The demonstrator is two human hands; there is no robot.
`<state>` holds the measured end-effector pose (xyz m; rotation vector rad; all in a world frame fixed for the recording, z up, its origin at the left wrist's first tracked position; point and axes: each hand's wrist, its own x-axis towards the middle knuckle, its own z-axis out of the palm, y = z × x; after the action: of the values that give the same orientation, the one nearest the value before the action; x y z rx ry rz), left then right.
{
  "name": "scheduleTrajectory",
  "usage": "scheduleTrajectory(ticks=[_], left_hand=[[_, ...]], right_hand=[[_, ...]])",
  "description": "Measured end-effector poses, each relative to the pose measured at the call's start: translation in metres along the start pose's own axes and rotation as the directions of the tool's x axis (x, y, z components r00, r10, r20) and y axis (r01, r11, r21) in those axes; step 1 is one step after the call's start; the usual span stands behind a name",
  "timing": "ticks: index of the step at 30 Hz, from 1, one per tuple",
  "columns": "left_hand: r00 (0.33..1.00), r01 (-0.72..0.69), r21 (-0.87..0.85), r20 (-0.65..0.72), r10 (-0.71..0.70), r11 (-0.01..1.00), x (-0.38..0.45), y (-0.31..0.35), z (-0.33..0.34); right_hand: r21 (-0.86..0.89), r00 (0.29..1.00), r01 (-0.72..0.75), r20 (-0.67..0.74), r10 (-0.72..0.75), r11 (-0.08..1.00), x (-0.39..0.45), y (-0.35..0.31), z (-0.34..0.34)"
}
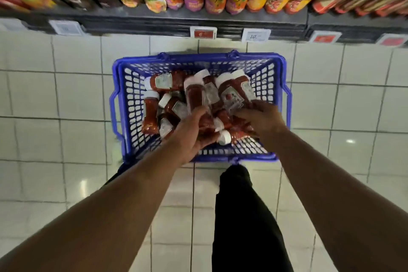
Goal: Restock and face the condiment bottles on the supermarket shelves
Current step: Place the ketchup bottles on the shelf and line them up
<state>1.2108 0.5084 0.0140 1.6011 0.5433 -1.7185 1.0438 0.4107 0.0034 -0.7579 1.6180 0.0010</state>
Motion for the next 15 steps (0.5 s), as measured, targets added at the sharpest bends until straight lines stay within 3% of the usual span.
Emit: scheduleTrajectory(ticks=[3, 6, 8, 11, 15], left_hand=[[0.984, -0.105, -0.018, 0.141, 0.106, 0.994, -0.09, 0.023, 0.009], [0.931, -0.26, 0.1, 0.291, 0.221, 0.96, -0.19, 0.054, 0.027], [0.861, -0.397, 0.153, 0.403, 0.31, 0.905, -0.257, 0.074, 0.043], [0.756, -0.548, 0.075, 0.472, 0.454, 0.833, -0.353, 0.104, 0.074], [0.606, -0.672, -0.144, 0.457, 0.651, 0.726, -0.47, 0.138, 0.125]], right_hand=[[0.323, 0.975, 0.003, 0.207, -0.074, 0.946, -0.099, -0.026, -0.026], [0.532, 0.937, 0.048, 0.27, -0.223, 0.845, -0.199, -0.063, -0.053], [0.613, 0.891, 0.099, 0.296, -0.344, 0.784, -0.263, -0.089, -0.068], [0.702, 0.834, 0.198, 0.247, -0.494, 0.685, -0.349, -0.134, -0.085], [0.759, 0.782, 0.317, 0.13, -0.61, 0.568, -0.437, -0.199, -0.109]])
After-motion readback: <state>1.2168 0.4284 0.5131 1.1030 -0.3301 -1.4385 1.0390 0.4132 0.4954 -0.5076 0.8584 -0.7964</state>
